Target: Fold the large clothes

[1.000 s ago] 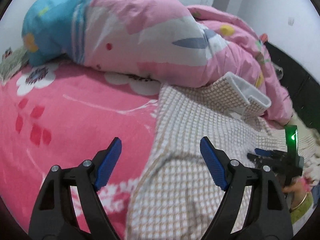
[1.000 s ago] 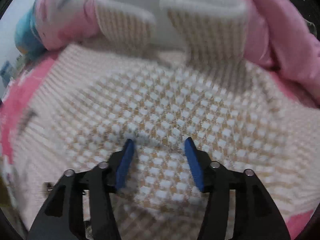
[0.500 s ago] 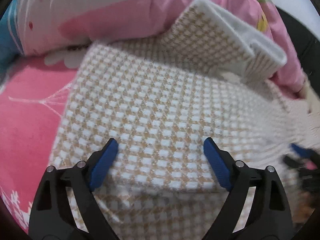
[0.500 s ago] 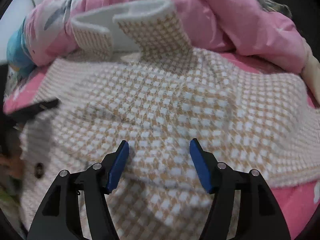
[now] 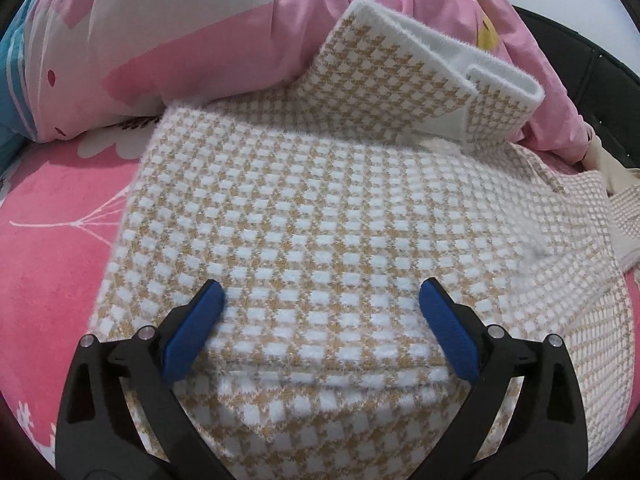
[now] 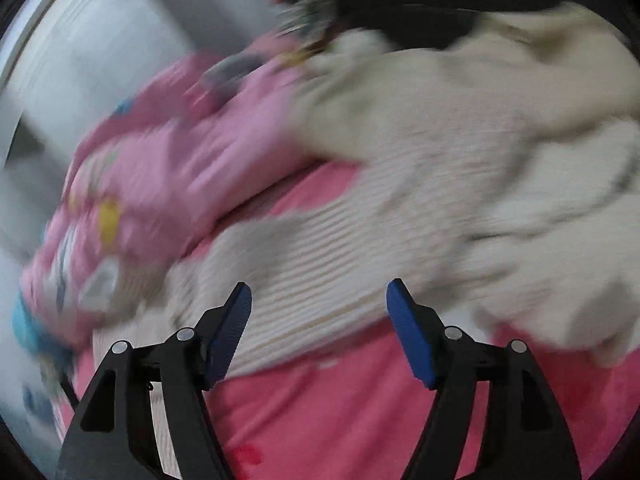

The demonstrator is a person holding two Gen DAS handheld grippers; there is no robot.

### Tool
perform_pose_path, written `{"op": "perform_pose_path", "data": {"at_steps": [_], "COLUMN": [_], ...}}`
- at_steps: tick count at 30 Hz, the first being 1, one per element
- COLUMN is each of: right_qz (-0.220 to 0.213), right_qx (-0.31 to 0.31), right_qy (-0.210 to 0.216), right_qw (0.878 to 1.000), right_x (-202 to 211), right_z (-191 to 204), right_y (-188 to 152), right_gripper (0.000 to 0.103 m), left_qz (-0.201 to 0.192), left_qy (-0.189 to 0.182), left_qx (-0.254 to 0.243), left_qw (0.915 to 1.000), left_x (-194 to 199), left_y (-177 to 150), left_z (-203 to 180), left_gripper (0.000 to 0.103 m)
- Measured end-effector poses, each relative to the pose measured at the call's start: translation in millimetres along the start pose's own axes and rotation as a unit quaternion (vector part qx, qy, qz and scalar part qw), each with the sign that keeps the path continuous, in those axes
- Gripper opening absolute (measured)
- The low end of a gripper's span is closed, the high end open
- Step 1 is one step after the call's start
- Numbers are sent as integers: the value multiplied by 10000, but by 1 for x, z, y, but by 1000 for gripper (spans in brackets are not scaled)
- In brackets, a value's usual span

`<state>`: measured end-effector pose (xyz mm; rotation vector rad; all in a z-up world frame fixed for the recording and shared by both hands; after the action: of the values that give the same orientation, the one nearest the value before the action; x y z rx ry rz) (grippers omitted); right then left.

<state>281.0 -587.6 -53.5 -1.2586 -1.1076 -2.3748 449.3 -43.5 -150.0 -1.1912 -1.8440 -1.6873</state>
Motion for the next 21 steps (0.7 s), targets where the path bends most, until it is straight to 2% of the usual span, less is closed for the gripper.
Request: {"op": "perform_pose_path", "data": {"at_steps": [4, 6, 7, 12, 15, 17, 21], "right_qz": [-120, -115, -127, -169, -151, -146, -339], "right_qx": [-761, -873, -932, -829, -731, -634, -457], "right_qy": [61, 43, 74, 56, -133, -329, -470], "right_qw": [9970, 9961, 9955, 9964, 9971, 9973, 9973], "right_x": [-5, -16, -19, -32, -47, -56, -44], "right_z": [-51, -57, -62, -57, -52, -53, -49], "right_y": [27, 34, 38, 46, 54, 57, 54], "right_gripper": [69, 68, 64, 51, 43, 32, 23], "left_qz": [-33, -43, -41, -31, -25, -24, -29], "left_qy": [2, 2, 5, 53, 81, 76, 79], "left_qx": [-12, -13, -14, -42, -54, -45, -43], "left_qw": [10000, 10000, 10000, 10000, 9999, 10000, 10000], "left_x": [3, 8, 9, 10, 9, 8, 7], "left_y": [-3, -10, -10, -11, -8, -6, -5], "left_z": [1, 1, 1, 1, -1, -3, -4], "left_gripper": [95, 95, 95, 95, 95, 95, 95]}}
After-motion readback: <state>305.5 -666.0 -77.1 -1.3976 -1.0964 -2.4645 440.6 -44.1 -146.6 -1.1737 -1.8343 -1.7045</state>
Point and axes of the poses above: each gripper's, at about its wrist camera, not at the fingertips, and x roughly against the way its jaws point, z to its left, y to its top, the point moved 9 cm from there along -x, roughly the way its jaws point, and after that the axes turned 9 degrees about -y, right-handed, at the moved point
